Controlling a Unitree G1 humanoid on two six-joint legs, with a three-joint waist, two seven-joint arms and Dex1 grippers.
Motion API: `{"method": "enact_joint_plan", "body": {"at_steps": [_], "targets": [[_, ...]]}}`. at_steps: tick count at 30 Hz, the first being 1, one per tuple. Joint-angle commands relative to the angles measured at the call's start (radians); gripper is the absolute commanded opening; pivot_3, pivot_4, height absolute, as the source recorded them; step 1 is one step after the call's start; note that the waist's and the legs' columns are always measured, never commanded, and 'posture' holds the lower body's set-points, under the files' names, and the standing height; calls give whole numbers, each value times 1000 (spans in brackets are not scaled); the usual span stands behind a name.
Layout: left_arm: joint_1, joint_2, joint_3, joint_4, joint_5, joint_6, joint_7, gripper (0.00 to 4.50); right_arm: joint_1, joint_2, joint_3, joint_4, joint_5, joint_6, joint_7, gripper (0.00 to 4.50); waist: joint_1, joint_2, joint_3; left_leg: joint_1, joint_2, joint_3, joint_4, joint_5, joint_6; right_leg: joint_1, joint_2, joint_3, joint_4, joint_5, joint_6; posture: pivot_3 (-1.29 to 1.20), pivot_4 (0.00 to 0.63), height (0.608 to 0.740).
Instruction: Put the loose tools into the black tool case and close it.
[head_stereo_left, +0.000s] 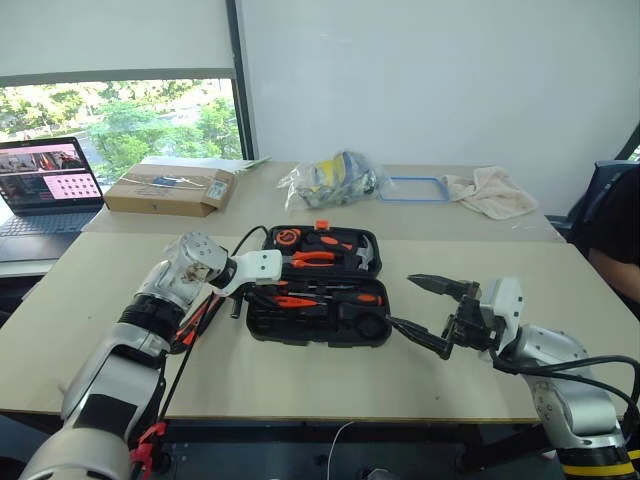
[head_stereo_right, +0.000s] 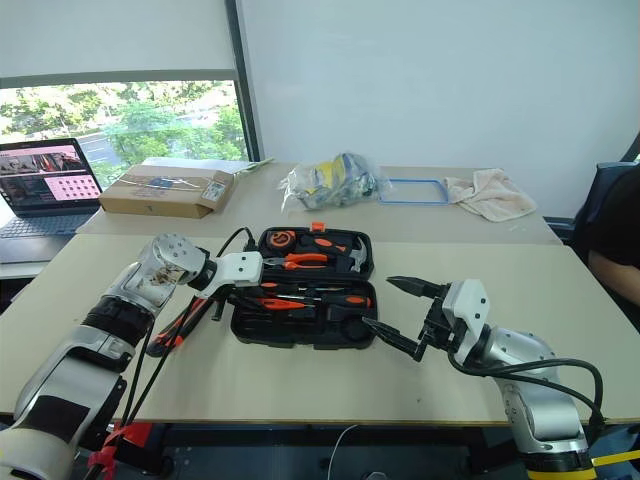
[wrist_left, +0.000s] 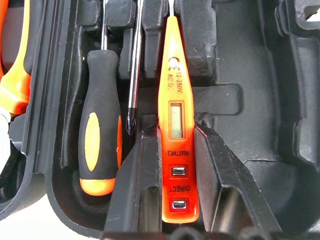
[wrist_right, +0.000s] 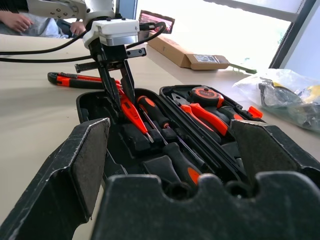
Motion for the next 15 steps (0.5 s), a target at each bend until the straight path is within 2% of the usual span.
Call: {"method": "enact_joint_plan", "body": {"at_steps": [1,2,3,8,15], "targets": [[23,-21,-16,-15,11,-17,7,452,-17,-2,-7,-16,5,-25,6,4500,0,0,0,0,0,0,0,0,0,0,0,0,0,0,0,0,150,740],[24,-22,-12,-15,9,-36,10,1459,-17,-2,-8,-16,6,-25,6,4500,2,0,0,0,0,0,0,0,0,0,0,0,0,0,0,0,150,740],[26,-26,-2,-18,1,-44,18,1688,-15,-3,-9,-16,7,-25,7,4500,3,0,0,0,0,0,0,0,0,0,0,0,0,0,0,0,150,740],[20,-11,65,-75,-96,0,-57,3545,-8,-4,-13,-18,9,-26,9,4500,1,0,0,-2,-1,0,0,2,-4,0,0,0,0,0,1,0,150,740],[6,-1,119,-117,-158,40,-53,3545,-16,4,-4,-3,3,-30,12,4500,1,0,0,-8,-1,0,0,2,-4,-4,0,-1,-1,-1,2,0,150,740]]}}
